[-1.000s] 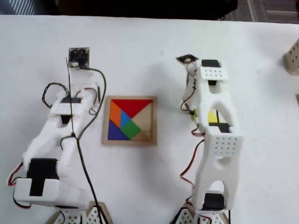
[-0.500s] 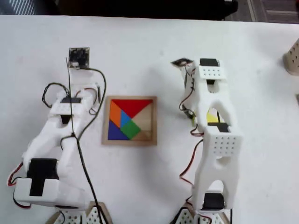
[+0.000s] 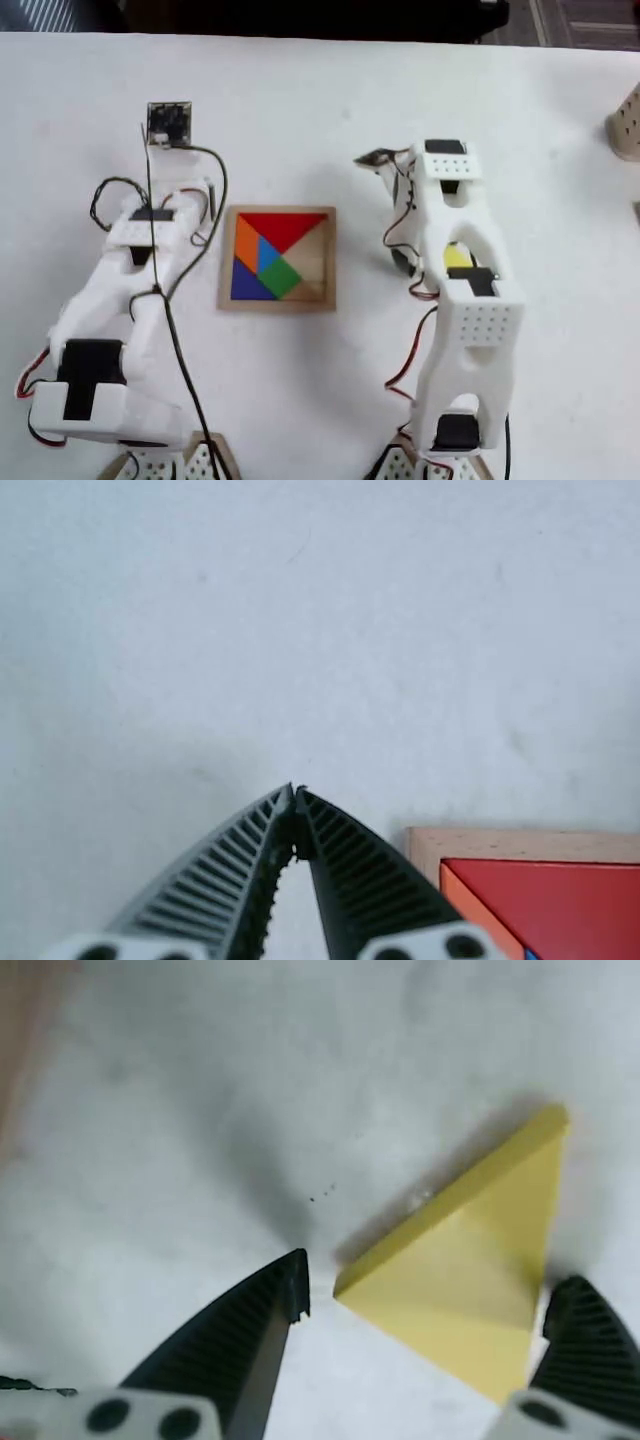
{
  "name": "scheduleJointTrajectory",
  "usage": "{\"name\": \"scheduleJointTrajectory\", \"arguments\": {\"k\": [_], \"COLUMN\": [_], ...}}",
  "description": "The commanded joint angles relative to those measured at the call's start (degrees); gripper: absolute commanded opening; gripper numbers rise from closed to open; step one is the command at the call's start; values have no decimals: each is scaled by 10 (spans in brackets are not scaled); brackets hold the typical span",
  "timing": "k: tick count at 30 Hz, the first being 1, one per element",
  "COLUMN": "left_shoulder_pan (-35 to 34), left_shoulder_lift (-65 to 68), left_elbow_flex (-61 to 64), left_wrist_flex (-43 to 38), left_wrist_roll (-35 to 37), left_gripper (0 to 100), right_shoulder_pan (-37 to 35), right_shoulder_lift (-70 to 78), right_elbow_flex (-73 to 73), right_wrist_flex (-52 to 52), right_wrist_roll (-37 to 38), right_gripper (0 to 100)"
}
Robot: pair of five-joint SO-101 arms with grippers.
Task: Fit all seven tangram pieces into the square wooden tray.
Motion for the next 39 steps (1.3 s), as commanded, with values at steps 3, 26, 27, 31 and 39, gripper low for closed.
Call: {"name": "scheduleJointTrajectory", "arguments": {"k": [3,26,27,31,39], "left_shoulder_pan": [-3,-3,-3,-3,-3], "left_shoulder_lift": [-9,-9,-9,-9,-9], "left_elbow_flex": [-39,-38,-38,-38,-38], "left_wrist_flex": [-11,-11,-11,-11,-11], "left_wrist_roll": [-5,-5,-5,-5,-5], "left_gripper": [24,24,24,24,24], "right_shoulder_pan": [33,58,61,63,61], "right_shoulder_lift": [-18,-134,-124,-88,-56], "right_elbow_flex": [4,178,166,117,68], "right_wrist_flex": [-23,-191,-181,-140,-110], "right_wrist_roll": [15,0,0,0,-4], "right_gripper": [355,335,313,198,164]}}
